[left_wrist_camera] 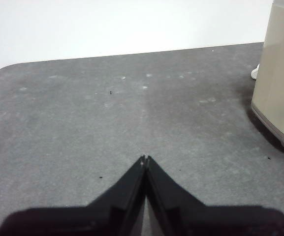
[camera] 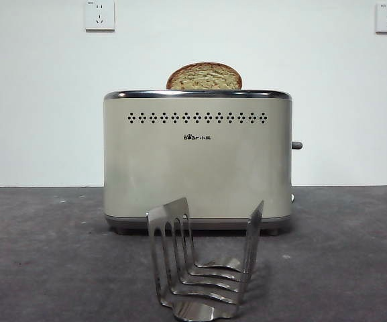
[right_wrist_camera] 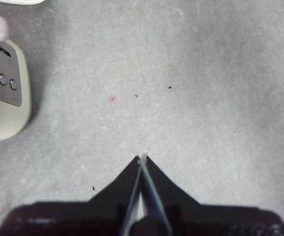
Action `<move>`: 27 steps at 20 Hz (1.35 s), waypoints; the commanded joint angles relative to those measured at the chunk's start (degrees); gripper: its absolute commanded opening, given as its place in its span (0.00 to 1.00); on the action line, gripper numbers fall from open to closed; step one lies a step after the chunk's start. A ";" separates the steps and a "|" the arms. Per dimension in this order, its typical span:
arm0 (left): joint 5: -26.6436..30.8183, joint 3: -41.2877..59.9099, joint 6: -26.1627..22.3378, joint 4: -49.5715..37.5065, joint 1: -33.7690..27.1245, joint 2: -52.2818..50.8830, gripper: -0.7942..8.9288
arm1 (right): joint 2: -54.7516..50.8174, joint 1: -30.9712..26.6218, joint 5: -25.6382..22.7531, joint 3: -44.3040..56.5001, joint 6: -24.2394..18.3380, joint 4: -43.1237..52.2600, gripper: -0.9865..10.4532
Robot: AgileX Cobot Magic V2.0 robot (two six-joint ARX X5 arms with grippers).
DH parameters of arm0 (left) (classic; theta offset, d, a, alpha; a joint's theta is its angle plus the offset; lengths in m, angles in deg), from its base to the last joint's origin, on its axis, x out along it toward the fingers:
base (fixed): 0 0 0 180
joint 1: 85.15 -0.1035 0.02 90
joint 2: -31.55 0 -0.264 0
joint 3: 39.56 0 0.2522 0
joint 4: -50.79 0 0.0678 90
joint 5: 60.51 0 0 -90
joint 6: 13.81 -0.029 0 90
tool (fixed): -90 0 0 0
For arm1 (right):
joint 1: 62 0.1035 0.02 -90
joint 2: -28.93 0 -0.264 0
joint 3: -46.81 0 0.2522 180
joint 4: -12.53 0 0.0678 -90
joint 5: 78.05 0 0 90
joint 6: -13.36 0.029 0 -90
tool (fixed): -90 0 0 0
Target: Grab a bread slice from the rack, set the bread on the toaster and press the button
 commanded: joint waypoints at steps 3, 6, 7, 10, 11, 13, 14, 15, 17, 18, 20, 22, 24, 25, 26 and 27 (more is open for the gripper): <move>-0.17 0.61 0.83 -0.42 -0.13 0.94 0.08 | 0.13 0.04 -0.85 -0.07 -0.48 0.31 0.09; -0.17 0.61 0.83 -0.42 -0.13 1.55 0.08 | 0.13 0.04 -0.87 -0.07 -0.48 0.31 0.09; -0.17 0.61 0.83 -0.42 -0.13 1.77 0.08 | 0.13 0.04 -0.87 -0.07 -0.48 0.33 0.09; -0.17 0.61 0.83 -0.39 -0.13 2.45 0.08 | -1.14 0.04 -1.77 -0.02 -0.55 0.22 0.09; -0.17 0.61 0.83 -0.42 -0.13 2.64 0.08 | -2.29 0.02 -1.81 0.33 -0.74 0.83 0.09; -0.20 0.61 0.83 -0.39 -0.13 2.95 0.08 | -7.96 -0.02 -4.87 4.83 -4.79 7.96 0.09; -0.17 0.61 0.83 -0.39 -0.13 3.08 0.08 | -11.52 -0.09 -5.35 8.81 -4.96 13.86 0.09; -0.20 0.61 0.83 -0.39 -0.13 3.10 0.08 | -16.44 -0.68 -5.20 15.12 -5.68 22.27 0.09; -0.17 0.61 0.83 -0.39 -0.13 3.10 0.08 | -25.88 -2.62 -3.72 28.81 -6.23 39.19 0.09; -0.17 0.61 0.83 -0.39 -0.13 3.10 0.08 | -30.84 -3.74 -1.36 35.85 -6.23 47.63 0.09; -0.20 0.61 0.83 -0.39 -0.13 3.10 0.08 | -40.63 -6.08 5.07 48.65 -6.29 61.29 0.09; -0.20 0.61 0.83 -0.39 -0.13 3.10 0.08 | -49.75 -8.37 6.45 58.01 -6.27 66.40 0.09; -0.20 0.61 0.83 -0.39 -0.13 3.10 0.08 | -55.84 -10.29 7.82 63.36 -6.36 66.25 0.09; -0.20 0.61 0.83 -0.39 -0.13 3.10 0.08 | -57.59 -11.32 9.27 64.87 -7.52 65.85 0.09; -0.17 0.61 0.83 -0.39 -0.13 3.10 0.08 | -58.49 -11.96 10.45 65.55 -8.39 65.31 0.09; -0.20 0.61 0.83 -0.39 -0.13 3.10 0.08 | -59.12 -12.48 11.34 66.01 -9.49 64.70 0.09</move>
